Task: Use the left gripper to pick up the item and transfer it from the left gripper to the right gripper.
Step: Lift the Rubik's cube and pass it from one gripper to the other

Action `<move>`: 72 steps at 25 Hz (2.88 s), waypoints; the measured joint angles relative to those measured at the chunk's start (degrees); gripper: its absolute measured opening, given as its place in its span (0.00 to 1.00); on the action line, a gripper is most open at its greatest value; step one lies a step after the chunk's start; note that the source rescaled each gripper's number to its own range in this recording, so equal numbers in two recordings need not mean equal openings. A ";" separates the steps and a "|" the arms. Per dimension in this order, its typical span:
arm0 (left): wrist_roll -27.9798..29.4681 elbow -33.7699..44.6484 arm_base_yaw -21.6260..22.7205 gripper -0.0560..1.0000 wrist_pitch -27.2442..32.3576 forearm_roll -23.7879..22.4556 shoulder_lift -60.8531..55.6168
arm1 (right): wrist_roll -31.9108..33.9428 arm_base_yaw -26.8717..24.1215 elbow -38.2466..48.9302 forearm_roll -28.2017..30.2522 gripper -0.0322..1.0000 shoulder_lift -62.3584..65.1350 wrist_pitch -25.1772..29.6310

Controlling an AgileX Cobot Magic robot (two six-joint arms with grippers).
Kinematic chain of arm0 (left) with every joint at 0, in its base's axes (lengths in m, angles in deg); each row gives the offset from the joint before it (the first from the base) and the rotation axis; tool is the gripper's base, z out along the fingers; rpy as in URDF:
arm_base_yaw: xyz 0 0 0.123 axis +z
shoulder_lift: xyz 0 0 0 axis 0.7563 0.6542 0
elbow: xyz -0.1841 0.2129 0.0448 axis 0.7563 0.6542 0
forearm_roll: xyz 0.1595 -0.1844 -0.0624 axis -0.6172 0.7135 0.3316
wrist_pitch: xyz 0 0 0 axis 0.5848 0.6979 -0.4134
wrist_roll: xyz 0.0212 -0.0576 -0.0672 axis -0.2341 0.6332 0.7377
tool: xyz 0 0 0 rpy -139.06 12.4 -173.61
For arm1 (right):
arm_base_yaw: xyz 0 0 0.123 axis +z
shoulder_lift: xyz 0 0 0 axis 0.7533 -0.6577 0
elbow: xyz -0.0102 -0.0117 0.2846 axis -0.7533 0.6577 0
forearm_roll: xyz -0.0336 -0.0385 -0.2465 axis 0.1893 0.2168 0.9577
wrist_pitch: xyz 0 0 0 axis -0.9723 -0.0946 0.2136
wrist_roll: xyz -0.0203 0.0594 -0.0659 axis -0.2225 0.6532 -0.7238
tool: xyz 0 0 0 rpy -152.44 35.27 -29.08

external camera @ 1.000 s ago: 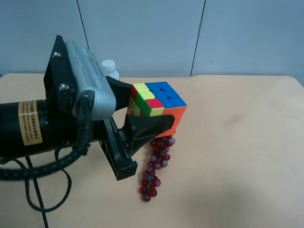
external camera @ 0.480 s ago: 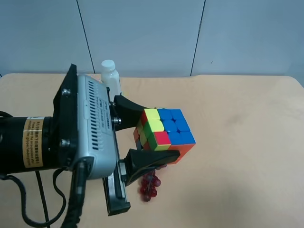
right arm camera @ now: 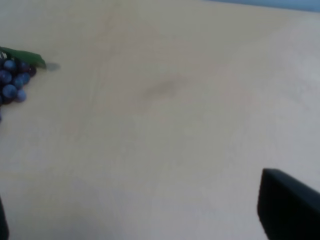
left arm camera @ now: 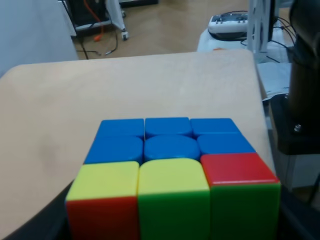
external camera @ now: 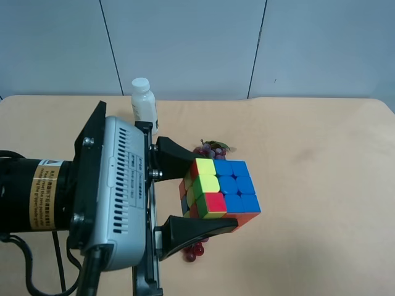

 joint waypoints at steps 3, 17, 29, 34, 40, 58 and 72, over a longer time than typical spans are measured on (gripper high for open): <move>0.38 0.00 0.00 0.06 -0.63 -0.52 0.00 | 0.00 0.00 0.00 -0.06 1.00 0.00 0.00; 1.87 0.00 0.00 0.06 -2.01 -0.79 0.00 | -1.24 0.00 -5.69 -19.52 1.00 -22.85 -2.46; 2.52 0.00 0.00 0.06 -2.18 -0.79 0.00 | -35.06 0.97 -6.41 -57.58 1.00 -47.06 -6.60; 2.52 0.00 0.00 0.06 -3.51 0.63 0.00 | -41.49 5.03 -6.41 -63.82 1.00 -53.17 -6.49; 0.73 0.00 0.00 0.06 -3.51 4.63 0.00 | -45.58 8.42 -6.46 -69.50 1.00 -59.50 -6.38; -1.98 0.00 2.20 0.06 -6.56 8.18 0.00 | -61.72 8.54 -6.46 -82.66 1.00 -73.64 1.10; -1.98 0.00 5.84 0.06 -9.92 8.67 0.23 | -73.41 8.58 -6.46 -92.61 1.00 -86.05 10.81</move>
